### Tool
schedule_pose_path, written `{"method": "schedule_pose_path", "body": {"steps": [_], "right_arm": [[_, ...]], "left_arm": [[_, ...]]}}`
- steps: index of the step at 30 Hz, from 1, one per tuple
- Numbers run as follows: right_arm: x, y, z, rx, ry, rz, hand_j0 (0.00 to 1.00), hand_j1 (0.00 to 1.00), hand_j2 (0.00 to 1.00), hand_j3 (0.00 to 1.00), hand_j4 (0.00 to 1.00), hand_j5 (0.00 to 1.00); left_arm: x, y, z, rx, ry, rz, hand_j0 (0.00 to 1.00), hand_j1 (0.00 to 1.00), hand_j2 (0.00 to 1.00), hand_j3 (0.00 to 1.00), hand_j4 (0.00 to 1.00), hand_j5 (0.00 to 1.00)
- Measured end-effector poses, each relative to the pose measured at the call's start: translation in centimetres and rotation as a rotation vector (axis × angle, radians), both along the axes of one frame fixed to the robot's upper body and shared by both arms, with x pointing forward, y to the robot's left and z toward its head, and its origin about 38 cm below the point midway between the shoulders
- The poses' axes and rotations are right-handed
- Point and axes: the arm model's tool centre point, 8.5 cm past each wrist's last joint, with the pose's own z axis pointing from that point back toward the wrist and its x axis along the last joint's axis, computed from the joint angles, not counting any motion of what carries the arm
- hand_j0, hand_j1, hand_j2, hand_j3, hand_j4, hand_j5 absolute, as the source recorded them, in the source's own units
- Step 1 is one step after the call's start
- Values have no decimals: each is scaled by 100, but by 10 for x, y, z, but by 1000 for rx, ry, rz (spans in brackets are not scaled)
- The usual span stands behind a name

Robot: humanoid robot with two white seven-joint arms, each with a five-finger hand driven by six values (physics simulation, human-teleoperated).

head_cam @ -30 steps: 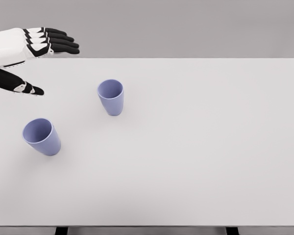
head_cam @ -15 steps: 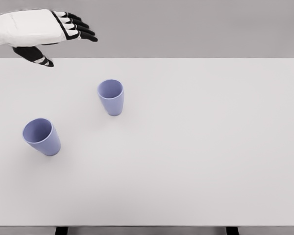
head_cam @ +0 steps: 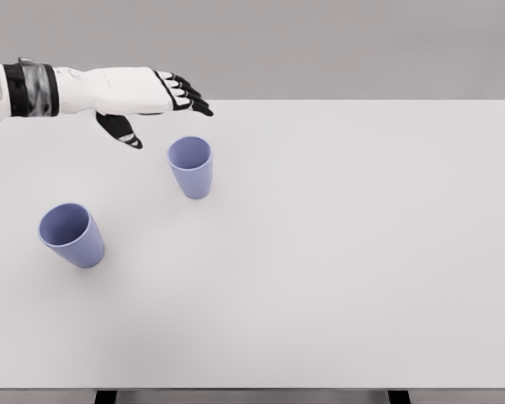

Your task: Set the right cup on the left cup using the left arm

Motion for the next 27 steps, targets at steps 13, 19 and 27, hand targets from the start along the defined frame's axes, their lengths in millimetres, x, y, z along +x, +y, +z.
{"method": "schedule_pose_path", "body": {"steps": [13,19,27], "right_arm": [[0,0,0,0,0,0,100,100,100,100,100,100],[0,0,0,0,0,0,100,100,100,100,100,100],[0,0,0,0,0,0,100,100,100,100,100,100]], "left_arm": [[9,-18,-23,-10,52,2,100,100,100,100,100,100],[11,-25,-32,-16,72,4,100,100,100,100,100,100],[10,-24,-43,15,76,9,100,100,100,100,100,100]]}}
